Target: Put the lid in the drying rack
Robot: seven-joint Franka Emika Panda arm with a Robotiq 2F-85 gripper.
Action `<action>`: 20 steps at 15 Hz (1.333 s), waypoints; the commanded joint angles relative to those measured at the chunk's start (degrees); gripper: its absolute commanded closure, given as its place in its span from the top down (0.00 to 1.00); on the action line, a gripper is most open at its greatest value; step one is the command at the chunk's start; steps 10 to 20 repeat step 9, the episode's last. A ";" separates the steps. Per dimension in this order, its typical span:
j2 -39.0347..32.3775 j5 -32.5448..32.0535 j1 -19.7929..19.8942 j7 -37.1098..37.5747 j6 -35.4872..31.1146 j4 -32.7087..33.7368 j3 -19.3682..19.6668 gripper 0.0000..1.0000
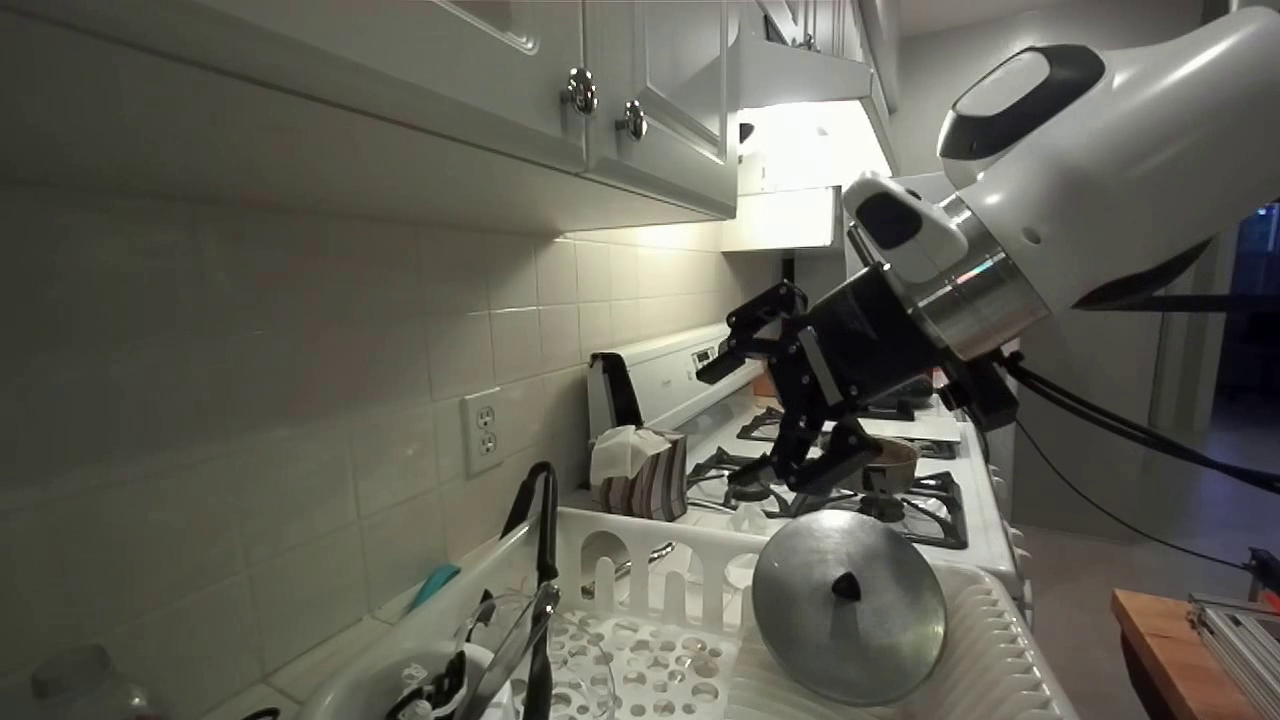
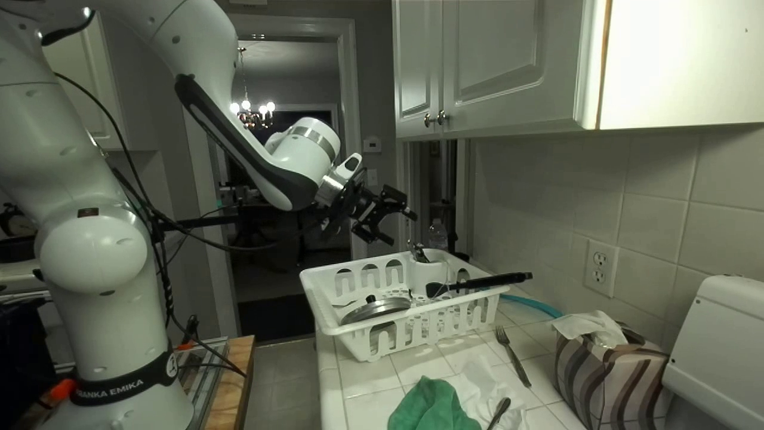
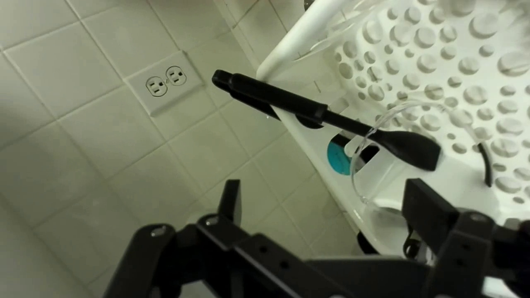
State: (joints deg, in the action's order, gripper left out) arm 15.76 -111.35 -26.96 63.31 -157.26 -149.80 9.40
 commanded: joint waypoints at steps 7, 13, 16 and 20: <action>3.24 -11.43 -1.37 27.84 0.73 1.06 1.05 1.00; 3.69 -13.34 -1.63 32.16 2.21 0.98 1.18 1.00; 3.69 -13.34 -1.63 32.16 2.21 0.98 1.18 1.00; 3.69 -13.34 -1.63 32.16 2.21 0.98 1.18 1.00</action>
